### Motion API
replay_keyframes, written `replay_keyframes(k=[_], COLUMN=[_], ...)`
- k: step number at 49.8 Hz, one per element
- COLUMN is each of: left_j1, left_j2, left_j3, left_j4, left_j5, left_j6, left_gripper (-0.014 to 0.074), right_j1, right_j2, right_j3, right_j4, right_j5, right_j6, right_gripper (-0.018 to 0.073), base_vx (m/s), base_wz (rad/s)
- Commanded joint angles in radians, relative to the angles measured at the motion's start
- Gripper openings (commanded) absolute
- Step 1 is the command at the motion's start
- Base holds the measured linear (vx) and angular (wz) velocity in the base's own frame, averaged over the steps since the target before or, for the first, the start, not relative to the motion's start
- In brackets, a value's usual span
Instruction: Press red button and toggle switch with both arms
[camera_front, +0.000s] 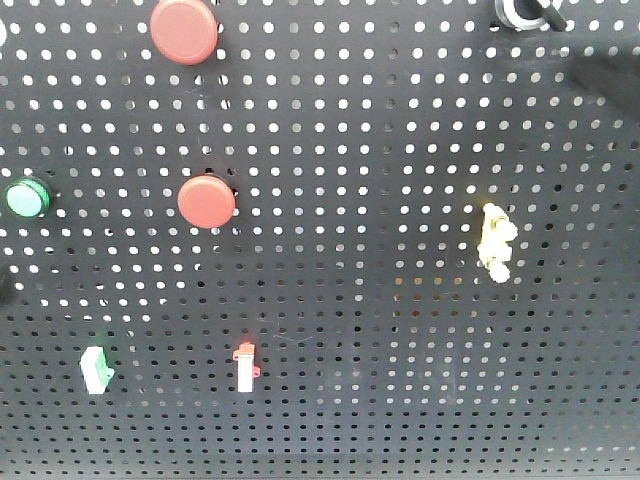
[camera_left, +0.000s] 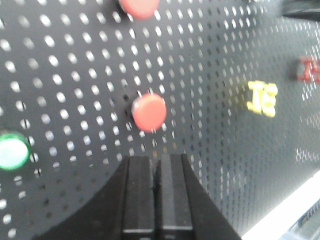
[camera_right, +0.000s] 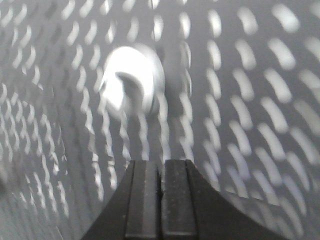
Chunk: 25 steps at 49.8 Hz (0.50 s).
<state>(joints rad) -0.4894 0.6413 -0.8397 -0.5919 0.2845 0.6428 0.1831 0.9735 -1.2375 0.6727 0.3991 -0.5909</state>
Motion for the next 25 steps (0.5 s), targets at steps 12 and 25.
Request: replay_keyframes(k=[12,25], left_j1=[0.0,0.0], left_j2=[-0.289,-0.429], left_j3=[0.299,0.471], left_j4=[0.022,0.022], left_j5=[-0.021,-0.052], left_j6=[-0.009,-0.015], left_gripper=[0.0002,0.0002], right_j1=[-0.007,-0.007], right_j2=[-0.46,-0.763], right_j3=[0.488,0.803], right_j4=[-0.148,-0.171], right_j5=[-0.199,-0.3], right_j6=[-0.054,-0.056], right_gripper=[-0.0003,-0.0003], base_vx=[0.0,0.0], base_wz=[0.0,0.0])
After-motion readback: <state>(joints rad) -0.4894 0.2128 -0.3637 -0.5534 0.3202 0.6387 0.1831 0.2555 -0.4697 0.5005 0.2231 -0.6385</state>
